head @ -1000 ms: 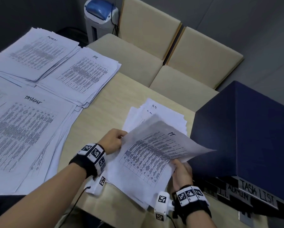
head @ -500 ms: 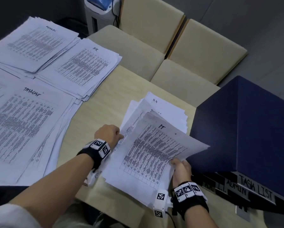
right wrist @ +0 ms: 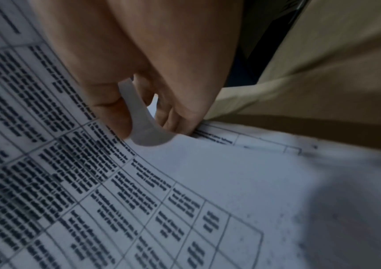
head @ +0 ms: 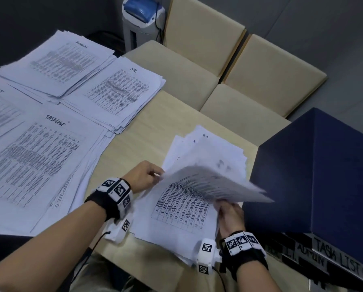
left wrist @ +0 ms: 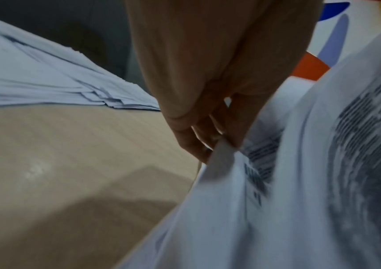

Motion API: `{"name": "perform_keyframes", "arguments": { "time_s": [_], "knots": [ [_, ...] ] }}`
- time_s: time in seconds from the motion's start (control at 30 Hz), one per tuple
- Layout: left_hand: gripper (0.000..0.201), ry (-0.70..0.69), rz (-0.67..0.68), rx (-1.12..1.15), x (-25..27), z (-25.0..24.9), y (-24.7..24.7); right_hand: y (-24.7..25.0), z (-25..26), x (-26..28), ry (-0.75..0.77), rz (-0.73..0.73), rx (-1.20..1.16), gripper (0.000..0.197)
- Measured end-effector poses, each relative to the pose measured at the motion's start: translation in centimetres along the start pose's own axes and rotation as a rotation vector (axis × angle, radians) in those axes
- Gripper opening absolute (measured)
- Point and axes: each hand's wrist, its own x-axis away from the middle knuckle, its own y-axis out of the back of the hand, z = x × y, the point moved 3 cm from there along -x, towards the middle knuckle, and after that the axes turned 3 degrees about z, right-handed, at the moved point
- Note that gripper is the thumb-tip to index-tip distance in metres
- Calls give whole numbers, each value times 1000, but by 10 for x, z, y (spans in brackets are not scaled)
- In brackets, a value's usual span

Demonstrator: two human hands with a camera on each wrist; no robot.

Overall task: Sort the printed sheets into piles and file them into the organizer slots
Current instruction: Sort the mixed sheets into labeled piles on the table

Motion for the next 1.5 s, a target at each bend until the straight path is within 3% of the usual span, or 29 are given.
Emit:
{"name": "perform_keyframes", "arguments": {
  "time_s": [0.07,0.17,0.23,0.3,0.37,0.47,0.57,0.63,0.73,0.87,1.0,1.1,1.3,1.43,1.5],
  "knots": [
    [40,48,-48,-53,-3,8,-6,3,-3,-1,-11,-25,-3,19],
    [20,122,-270,-312,-10,15,-9,11,-10,2,-23,-104,-19,15],
    [22,192,-271,-430,-14,19,-13,19,-18,1,-87,-157,-98,17],
    [33,243,-253,-503,-16,19,-18,21,-29,-4,-258,-115,-308,25],
    [30,243,-264,-552,-19,16,-19,26,-35,-14,-248,-108,-340,10],
    [22,246,-244,-584,-23,14,-13,17,-7,11,-72,-127,-71,31],
    [24,289,-204,-690,-22,12,0,18,-3,13,-104,-45,57,9],
    [23,312,-229,-717,-18,10,8,18,-6,5,-144,-79,246,11],
    [7,223,-258,-505,-16,10,16,18,-2,-5,-157,-167,285,6],
    [47,79,-270,-142,-9,7,15,11,1,-3,-125,-104,194,17],
    [42,-17,-107,110,5,-6,6,4,2,2,-88,-43,144,24],
    [39,-1,22,261,10,-14,-2,5,2,3,-46,-42,111,25],
    [14,142,-227,-275,-13,0,-5,9,-4,5,14,-140,9,30],
    [35,243,-190,-483,-26,5,-17,13,-5,9,44,-144,24,31],
    [33,286,-152,-554,-29,7,-19,15,-2,11,20,-153,27,31]
  ]
}}
